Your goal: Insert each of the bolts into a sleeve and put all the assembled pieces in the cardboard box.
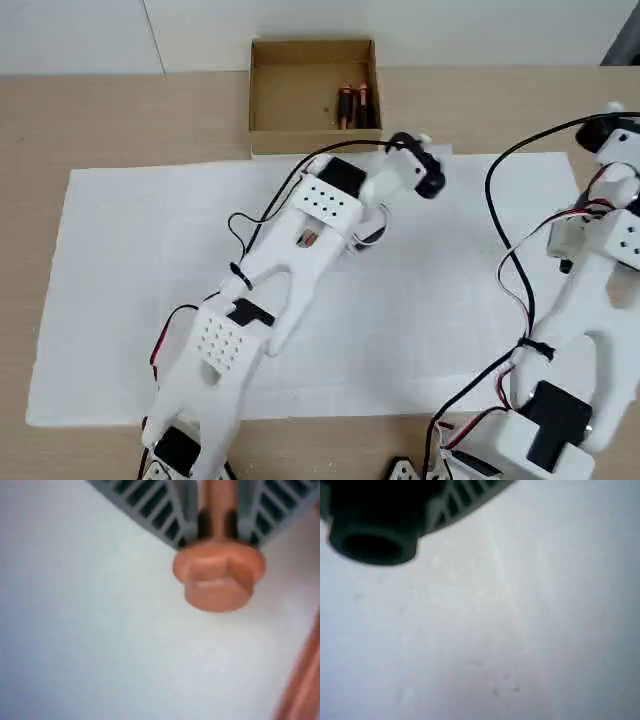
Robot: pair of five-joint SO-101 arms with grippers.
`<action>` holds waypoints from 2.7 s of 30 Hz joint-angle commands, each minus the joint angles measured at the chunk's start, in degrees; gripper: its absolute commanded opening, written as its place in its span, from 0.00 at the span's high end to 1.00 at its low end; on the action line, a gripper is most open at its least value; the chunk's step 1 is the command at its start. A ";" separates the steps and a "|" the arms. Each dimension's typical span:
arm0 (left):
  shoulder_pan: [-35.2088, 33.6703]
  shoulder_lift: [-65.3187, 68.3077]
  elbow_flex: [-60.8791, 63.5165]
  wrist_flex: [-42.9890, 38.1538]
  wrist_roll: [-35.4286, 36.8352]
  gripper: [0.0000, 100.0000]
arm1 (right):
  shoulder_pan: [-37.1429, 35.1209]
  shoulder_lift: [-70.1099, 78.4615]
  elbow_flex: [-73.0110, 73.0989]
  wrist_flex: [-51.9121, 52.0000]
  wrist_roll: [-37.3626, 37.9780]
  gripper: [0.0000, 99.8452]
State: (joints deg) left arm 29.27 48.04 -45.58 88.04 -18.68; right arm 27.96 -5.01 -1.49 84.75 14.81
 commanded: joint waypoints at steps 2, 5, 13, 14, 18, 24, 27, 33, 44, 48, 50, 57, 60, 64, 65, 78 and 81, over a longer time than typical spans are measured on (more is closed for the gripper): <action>1.23 -1.32 -11.30 5.71 0.44 0.97 | 0.31 -2.59 -0.70 -0.22 0.09 1.00; 0.97 -1.14 -17.27 9.58 0.44 0.97 | 0.31 -2.59 -0.70 -0.22 0.09 1.00; -1.76 -2.55 -26.15 12.31 4.04 0.98 | -1.27 -2.77 -0.70 0.13 0.09 1.00; -2.29 -3.25 -26.42 12.31 4.31 0.99 | -1.71 -2.77 -0.70 0.13 0.09 1.00; -5.63 -7.74 -26.15 12.40 6.15 1.00 | -3.74 -2.86 -0.70 0.22 0.09 1.00; -12.66 -15.38 -16.66 12.48 10.29 1.00 | -6.90 -2.59 -0.70 0.22 0.09 1.00; -15.56 -21.01 -6.73 12.48 11.34 1.00 | -8.22 -2.59 -0.70 0.22 0.00 1.00; -21.10 -31.56 11.38 12.31 11.43 1.00 | -11.47 -2.51 -0.62 0.22 -1.85 1.00; -29.27 -34.20 35.65 -0.09 14.86 1.00 | -24.84 -2.51 3.87 -2.42 -2.73 1.00; -30.15 -34.20 43.38 -7.03 14.95 1.00 | -28.53 -2.51 3.78 -2.42 -5.19 1.00; -30.24 -34.20 46.37 -9.85 14.95 1.00 | -29.76 -2.51 3.78 -2.42 -5.19 1.00; -30.24 -34.20 53.32 -16.53 14.95 0.99 | -30.90 -2.51 3.87 -2.42 -5.19 1.00; -30.24 -34.20 55.25 -16.97 14.95 0.94 | -30.81 -2.51 3.87 -2.33 -6.68 1.00; -30.24 -34.20 55.52 -16.97 14.95 0.93 | -30.90 -2.51 3.87 -2.33 -7.03 1.00; -30.24 -34.11 55.52 -16.97 14.95 0.93 | -30.90 -2.51 3.87 -2.33 -7.12 1.00; -30.24 -28.04 55.34 -20.66 16.88 0.95 | -30.64 -2.86 3.87 -1.80 -7.12 1.00; -30.24 -28.31 55.16 -21.45 16.88 0.99 | -30.64 -2.86 3.87 -1.80 -7.12 1.00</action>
State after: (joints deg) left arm -0.35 18.95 10.07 69.76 -1.98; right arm -2.55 -5.01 2.64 83.08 8.40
